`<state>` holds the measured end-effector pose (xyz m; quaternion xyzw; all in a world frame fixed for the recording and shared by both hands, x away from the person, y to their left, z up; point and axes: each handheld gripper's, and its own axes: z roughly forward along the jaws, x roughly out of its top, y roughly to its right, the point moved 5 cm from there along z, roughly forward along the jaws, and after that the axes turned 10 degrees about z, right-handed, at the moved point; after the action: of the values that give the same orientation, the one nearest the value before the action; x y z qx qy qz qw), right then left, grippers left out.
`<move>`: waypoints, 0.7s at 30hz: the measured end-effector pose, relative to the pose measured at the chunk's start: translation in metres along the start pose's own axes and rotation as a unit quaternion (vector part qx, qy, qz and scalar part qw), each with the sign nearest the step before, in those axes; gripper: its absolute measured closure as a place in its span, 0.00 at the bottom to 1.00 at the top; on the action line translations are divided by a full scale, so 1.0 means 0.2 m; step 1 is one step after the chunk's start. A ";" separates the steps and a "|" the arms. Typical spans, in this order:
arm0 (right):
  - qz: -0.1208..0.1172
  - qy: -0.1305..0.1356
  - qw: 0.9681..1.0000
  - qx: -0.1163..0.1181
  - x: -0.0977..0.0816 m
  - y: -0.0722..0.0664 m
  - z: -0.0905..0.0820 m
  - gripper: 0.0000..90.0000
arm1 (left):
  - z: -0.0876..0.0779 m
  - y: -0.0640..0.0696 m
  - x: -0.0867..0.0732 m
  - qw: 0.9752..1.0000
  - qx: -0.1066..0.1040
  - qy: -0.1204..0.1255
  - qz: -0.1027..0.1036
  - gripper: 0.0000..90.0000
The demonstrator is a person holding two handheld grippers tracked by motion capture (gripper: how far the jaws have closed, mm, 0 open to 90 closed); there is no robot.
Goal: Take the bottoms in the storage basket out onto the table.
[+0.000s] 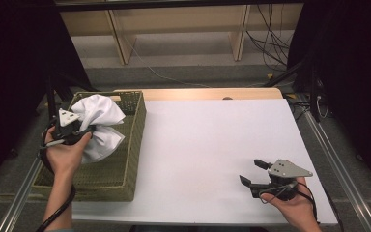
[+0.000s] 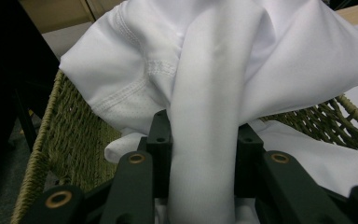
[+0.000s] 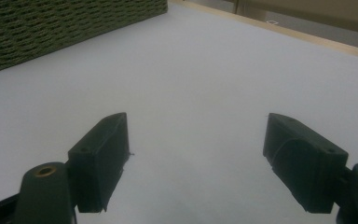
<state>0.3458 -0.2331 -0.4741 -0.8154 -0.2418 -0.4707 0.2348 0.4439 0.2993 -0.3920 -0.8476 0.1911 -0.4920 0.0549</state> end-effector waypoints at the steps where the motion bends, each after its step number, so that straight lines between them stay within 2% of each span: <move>1: 0.000 0.000 1.000 0.000 0.00 0.00 0.00 0.26 | 0.00 0.00 0.00 1.000 0.000 0.002 -0.001 0.75; 21: -0.001 0.001 1.000 0.000 0.00 0.00 0.00 0.26 | -0.05 0.00 0.05 1.000 0.006 0.025 -0.003 0.74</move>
<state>0.3462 -0.2332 -0.4743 -0.8149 -0.2422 -0.4715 0.2344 0.4394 0.2973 -0.3777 -0.8353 0.1870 -0.5141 0.0540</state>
